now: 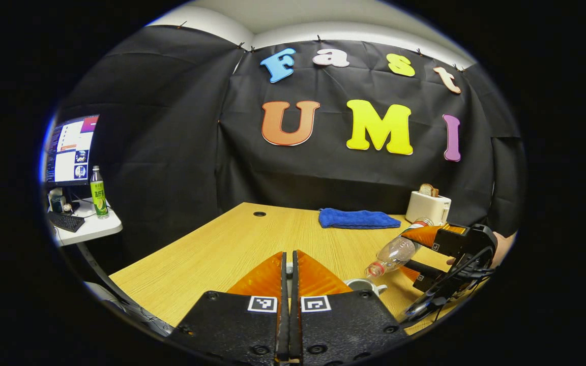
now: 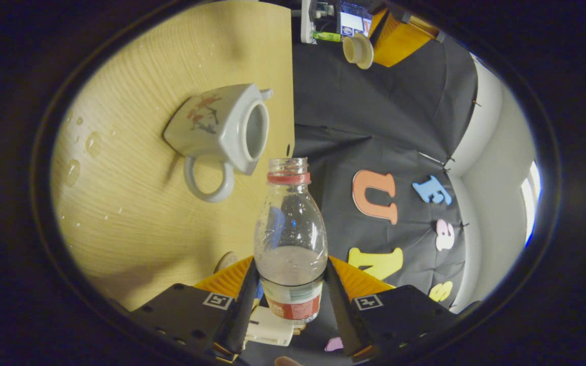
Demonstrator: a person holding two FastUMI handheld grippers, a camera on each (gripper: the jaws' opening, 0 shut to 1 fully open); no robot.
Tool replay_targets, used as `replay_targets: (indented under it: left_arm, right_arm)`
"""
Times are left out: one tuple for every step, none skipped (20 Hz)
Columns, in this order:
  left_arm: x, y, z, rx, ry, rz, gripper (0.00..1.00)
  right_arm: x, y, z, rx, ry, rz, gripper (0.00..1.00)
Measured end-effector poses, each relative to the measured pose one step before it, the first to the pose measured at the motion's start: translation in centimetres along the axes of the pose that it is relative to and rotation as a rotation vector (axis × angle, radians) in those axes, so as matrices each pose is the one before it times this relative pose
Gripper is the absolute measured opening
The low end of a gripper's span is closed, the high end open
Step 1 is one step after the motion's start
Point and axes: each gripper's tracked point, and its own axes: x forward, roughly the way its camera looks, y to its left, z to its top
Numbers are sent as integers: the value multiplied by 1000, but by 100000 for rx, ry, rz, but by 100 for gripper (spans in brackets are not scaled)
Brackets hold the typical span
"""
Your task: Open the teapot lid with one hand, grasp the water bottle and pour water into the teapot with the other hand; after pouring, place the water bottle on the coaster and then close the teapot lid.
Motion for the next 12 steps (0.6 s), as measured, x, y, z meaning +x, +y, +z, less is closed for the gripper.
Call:
replay_targets:
  left_arm:
    - [-53,19,-9,302,-57,104,3]
    - [-31,37,62,82,-102,56,3]
    - [35,72,179,-55,-73,-140,3]
    - [25,-84,46,-7,-106,-83,3]
    - [-96,42,-88,54,-2,-17,3]
    - [15,40,-29,101,50,-93,3]
    - [25,-29,50,-3,13,146,3]
    - [44,54,25,-74,-41,-10,3]
    - [-103,-34,30,-170,-145,6,3]
    - [11,27,40,-80,7,28,3]
    - [-29,97,-3,-16,-50,98,3]
    - [-66,-27,27,-2,-81,-78,3]
  right_arm:
    - [-118,-281,90,-1686,-578,-778,71]
    - [-38,-121,138,-963,-413,-613,71]
    - [-37,-110,38,-831,-241,-165,71]
    - [92,-73,116,-990,-399,-309,71]
    - [-48,-178,73,-1249,-297,-293,71]
    - [62,-119,59,-1087,-459,-319,71]
    - [-14,-120,107,-820,-198,-302,71]
    - [-99,-105,123,-833,-375,-442,71]
    - [-71,-164,78,-886,-338,-567,71]
    - [-73,-126,110,-991,-350,-314,71]
    - [-32,-146,21,-943,-295,-392,71]
    - [52,-162,118,-1024,-235,-338,71]
